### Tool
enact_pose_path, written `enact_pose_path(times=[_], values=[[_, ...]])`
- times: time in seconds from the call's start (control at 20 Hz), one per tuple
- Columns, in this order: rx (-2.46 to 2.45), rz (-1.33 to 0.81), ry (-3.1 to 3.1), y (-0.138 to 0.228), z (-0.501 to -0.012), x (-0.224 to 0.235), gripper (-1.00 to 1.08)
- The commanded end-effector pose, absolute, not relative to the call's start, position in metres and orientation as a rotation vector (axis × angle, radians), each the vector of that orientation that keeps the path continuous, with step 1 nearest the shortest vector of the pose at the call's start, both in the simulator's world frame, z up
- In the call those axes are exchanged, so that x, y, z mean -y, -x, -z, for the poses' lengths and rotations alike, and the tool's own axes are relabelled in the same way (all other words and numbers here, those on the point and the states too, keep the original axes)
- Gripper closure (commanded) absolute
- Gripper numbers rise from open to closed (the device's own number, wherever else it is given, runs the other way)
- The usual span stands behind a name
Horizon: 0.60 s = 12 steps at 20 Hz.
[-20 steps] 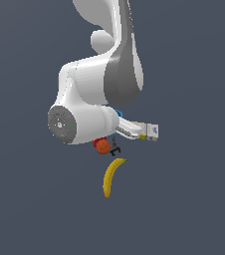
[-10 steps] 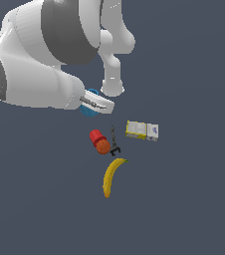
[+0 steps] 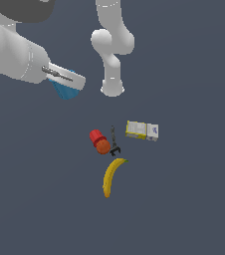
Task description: Pick up a designated object from a clutter of objects.
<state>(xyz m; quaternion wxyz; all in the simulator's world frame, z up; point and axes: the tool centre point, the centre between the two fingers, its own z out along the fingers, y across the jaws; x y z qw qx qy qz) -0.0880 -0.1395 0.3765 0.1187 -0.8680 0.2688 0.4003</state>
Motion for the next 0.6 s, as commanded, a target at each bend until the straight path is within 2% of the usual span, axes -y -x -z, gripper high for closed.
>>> enact_pose_path(times=[0.0, 0.55], values=[[-0.783, -1.17, 2.54, 0.092, -0.387, 0.152, 1.08], [-0.779, -1.169, 2.543, 0.094, -0.398, 0.166, 1.08]])
